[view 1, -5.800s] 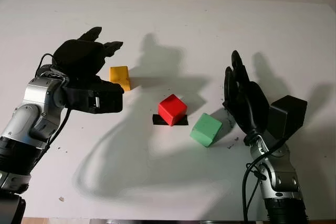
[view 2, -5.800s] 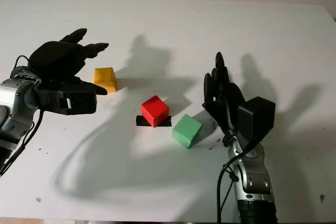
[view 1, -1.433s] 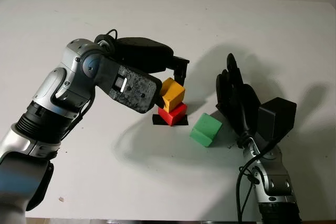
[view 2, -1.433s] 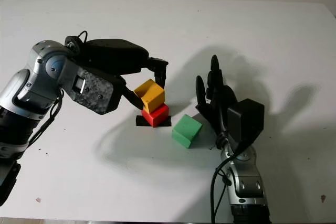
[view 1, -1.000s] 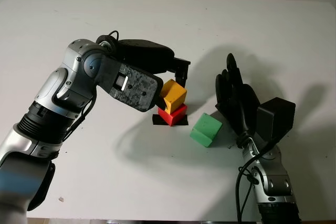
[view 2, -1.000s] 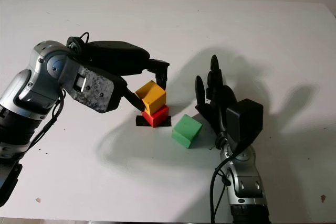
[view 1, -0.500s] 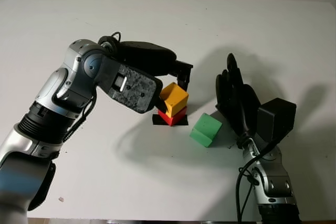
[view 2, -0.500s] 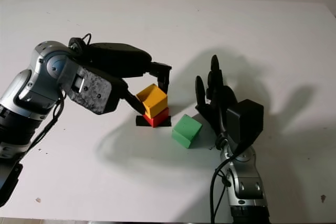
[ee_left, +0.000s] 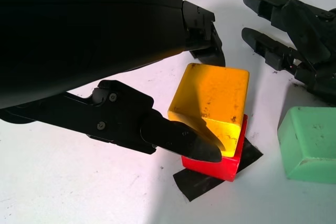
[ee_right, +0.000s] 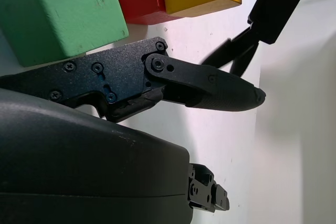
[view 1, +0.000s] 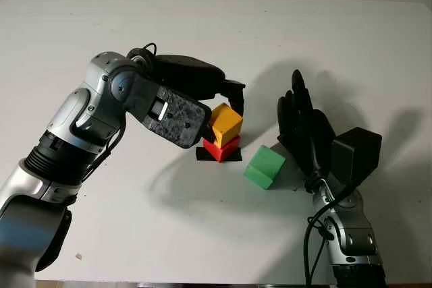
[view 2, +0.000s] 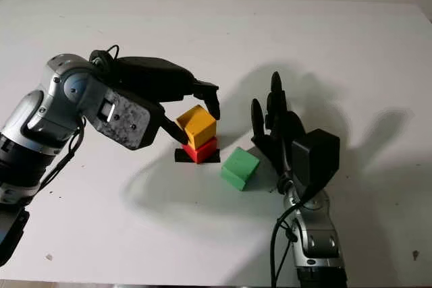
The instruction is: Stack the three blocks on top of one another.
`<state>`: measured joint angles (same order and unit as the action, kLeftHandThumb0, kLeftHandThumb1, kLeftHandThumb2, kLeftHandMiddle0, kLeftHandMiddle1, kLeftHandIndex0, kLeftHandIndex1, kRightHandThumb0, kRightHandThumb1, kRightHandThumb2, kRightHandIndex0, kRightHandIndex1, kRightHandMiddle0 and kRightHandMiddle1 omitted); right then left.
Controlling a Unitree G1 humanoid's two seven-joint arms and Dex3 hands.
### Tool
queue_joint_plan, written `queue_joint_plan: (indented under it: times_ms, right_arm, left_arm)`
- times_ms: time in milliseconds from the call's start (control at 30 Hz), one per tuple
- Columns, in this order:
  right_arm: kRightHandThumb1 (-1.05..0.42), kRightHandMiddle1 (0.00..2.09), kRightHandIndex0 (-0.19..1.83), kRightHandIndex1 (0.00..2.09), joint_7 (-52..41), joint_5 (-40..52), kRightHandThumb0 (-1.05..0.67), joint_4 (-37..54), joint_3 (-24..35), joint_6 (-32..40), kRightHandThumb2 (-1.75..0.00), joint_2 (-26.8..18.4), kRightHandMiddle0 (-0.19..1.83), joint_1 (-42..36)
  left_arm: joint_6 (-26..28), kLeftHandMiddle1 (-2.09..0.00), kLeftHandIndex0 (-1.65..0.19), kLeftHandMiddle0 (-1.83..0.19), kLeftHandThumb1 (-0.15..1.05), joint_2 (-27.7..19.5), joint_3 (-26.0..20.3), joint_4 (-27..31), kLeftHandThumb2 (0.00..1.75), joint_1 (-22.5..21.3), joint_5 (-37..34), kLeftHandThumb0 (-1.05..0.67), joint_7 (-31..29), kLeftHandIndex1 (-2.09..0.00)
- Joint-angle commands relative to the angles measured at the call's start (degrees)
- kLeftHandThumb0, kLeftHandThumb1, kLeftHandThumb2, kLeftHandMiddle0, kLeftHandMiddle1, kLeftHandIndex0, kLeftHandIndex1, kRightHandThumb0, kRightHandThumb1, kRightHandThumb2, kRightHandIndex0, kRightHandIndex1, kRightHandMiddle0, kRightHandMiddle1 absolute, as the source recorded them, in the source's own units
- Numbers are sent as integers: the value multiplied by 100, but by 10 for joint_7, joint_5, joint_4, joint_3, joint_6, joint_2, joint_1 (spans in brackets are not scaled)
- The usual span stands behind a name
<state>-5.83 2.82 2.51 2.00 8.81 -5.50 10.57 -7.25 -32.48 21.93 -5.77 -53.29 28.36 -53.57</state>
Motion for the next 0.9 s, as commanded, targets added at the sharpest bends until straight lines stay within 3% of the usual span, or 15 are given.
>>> queue_joint_plan:
  times_ms: [0, 200, 533, 733, 867]
  right_arm:
    - [-105, 0, -19, 0, 0, 3, -72, 9, 1, -2, -64, 2, -19, -4]
    - [-105, 0, -19, 0, -3, 4, -71, 9, 3, -6, -64, 0, -19, -5]
    - [-105, 0, -19, 0, -5, 10, -69, 13, 7, -3, -64, 0, -19, -2]
    - [-105, 0, -19, 0, -1, 8, -69, 14, 18, -8, -63, -10, -19, 8]
    - [-105, 0, -19, 0, -17, 9, -66, 34, 38, 5, -60, -44, -19, 15]
  left_arm:
    - [-5, 0, 11, 19, 103, -5, 4, 13, 5, -9, 1, -61, -4, -8]
    - [12, 0, 14, 19, 100, -8, -3, 29, 4, -8, -11, -60, -26, -5]
    - [101, 0, 19, 19, 96, -51, -46, 135, 5, 9, -93, -55, -108, -3]
    - [151, 0, 19, 19, 103, -63, -149, 154, 9, 52, -147, -75, -26, 0]
    - [186, 0, 19, 19, 105, -57, -225, 164, 48, 102, -173, -87, 60, 0]
